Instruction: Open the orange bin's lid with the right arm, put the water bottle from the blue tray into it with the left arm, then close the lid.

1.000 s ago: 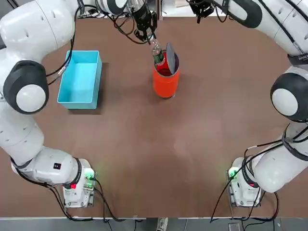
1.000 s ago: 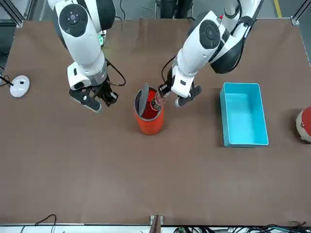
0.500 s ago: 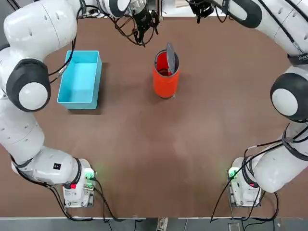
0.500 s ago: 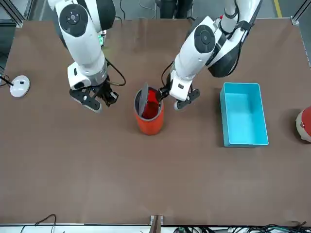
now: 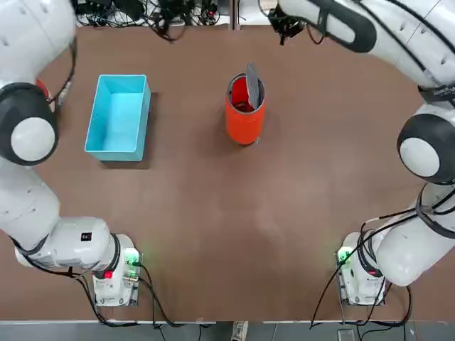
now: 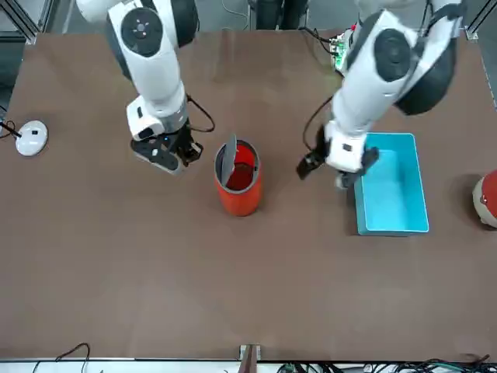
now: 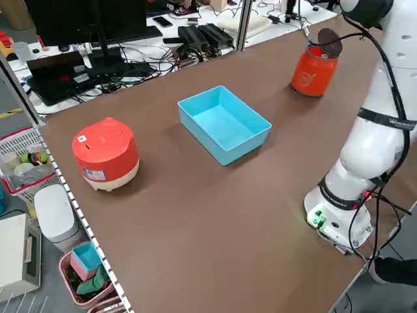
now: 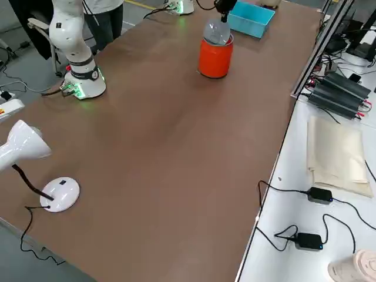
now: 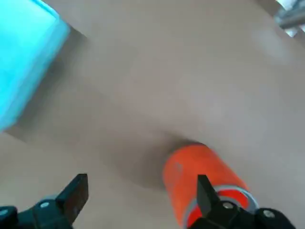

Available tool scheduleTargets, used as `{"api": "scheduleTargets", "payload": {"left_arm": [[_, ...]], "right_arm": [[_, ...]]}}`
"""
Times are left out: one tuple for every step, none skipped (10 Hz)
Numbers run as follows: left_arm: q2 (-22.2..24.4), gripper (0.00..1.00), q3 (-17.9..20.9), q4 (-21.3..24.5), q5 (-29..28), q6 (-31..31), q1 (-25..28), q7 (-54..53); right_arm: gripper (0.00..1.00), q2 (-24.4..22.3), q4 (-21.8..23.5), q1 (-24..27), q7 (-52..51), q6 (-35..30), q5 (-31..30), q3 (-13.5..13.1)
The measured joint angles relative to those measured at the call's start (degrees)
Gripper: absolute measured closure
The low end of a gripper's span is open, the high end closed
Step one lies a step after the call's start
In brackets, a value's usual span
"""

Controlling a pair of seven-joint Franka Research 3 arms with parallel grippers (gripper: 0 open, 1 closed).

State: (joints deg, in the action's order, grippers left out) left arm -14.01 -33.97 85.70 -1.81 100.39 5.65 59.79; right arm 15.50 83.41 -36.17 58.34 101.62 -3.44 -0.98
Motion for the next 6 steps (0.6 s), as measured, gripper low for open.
{"api": "scheduleTargets", "payload": {"left_arm": [[1.5, 0.0, 0.03, 0.0, -0.23, -2.84, 4.37, -7.34], [2.68, 0.0, 0.09, 0.01, -0.34, -4.96, 8.52, -14.5], [3.77, 0.0, 0.14, 0.03, -0.42, -6.49, 12.58, -21.26], [4.86, 0.0, 0.21, 0.06, -0.47, -7.78, 16.56, -28.66], [5.8, 0.0, 1.48, 0.09, -0.49, -9.0, 19.34, -35.99], [6.45, 0.0, 6.35, 0.13, -0.49, -9.57, 18.09, -42.47]], "right_arm": [[0.99, 0.02, 0.52, -1.48, 1.8, 1.13, -0.01, 0.03], [0.99, 0.05, 0.64, -2.59, 3.13, 1.72, -0.01, 0.05], [0.99, 0.14, 0.84, -3.51, 4.38, 2.4, -0.01, 0.07], [0.99, 0.4, 1.37, -4.28, 5.45, 3.36, -0.01, 0.07], [0.99, 1.05, 1.96, -5.1, 6.43, 4.57, -0.06, 0.08], [0.99, 2.02, 2.65, -5.79, 7.45, 6.44, -0.12, 0.08]]}}
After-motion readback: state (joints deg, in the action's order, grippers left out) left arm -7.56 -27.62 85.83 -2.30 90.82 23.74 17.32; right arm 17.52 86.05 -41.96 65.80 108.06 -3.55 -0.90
